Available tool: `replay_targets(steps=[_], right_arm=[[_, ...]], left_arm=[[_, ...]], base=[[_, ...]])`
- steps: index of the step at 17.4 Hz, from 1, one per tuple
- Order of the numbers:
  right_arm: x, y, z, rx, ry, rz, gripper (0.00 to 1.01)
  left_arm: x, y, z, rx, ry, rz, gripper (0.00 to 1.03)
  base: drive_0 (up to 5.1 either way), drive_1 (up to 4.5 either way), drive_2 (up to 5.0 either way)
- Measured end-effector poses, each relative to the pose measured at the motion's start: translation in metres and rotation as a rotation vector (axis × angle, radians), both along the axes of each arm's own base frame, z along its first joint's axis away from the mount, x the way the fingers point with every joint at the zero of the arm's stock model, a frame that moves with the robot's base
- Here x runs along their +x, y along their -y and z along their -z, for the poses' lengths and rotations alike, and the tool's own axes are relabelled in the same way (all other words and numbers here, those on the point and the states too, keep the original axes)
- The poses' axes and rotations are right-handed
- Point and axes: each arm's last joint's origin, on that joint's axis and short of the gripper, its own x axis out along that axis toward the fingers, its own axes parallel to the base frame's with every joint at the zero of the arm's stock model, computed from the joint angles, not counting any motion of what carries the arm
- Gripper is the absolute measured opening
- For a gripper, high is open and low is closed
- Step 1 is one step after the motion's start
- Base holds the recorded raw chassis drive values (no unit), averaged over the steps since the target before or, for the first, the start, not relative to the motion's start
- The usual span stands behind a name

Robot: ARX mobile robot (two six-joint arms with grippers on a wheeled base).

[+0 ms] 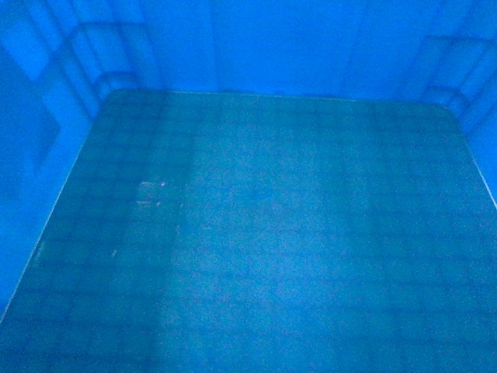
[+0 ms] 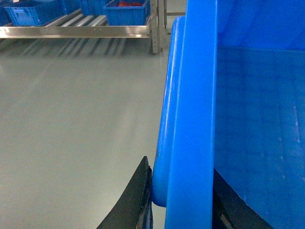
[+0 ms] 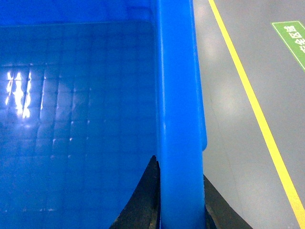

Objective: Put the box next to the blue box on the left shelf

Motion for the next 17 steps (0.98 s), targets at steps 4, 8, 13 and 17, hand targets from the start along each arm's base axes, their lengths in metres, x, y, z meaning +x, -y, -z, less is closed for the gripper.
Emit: replay_targets(steps=[4, 8, 13, 17], right_arm=[[-0.0002, 0.0001, -0.0002, 0.000, 0.001, 0.000, 0.09], [-0.0002, 0.0001, -0.0002, 0.000, 0.001, 0.000, 0.09], [-0.0005, 0.0001, 0.0000, 0.000, 0.000, 0.000, 0.09], [-0.0002, 0.0000, -0.0001, 0.000, 0.001, 0.000, 0.09]], left_arm=[[-0.0001, -0.0001, 0.0000, 0.000, 0.000, -0.001, 0.20], [-0.0001, -0.0001, -0.0001, 0.000, 0.000, -0.001, 0.20], [-0.0001, 0.0000, 0.0000, 0.001, 0.000, 0.000, 0.20], [0.0000, 0.0000, -0.0001, 0.000, 0.001, -0.001, 0.20]], base=[[0.0, 4.01, -4.0], [-0.1, 3.90, -4.1], [-0.1, 3.90, -4.1], [-0.1, 3.90, -4.1]])
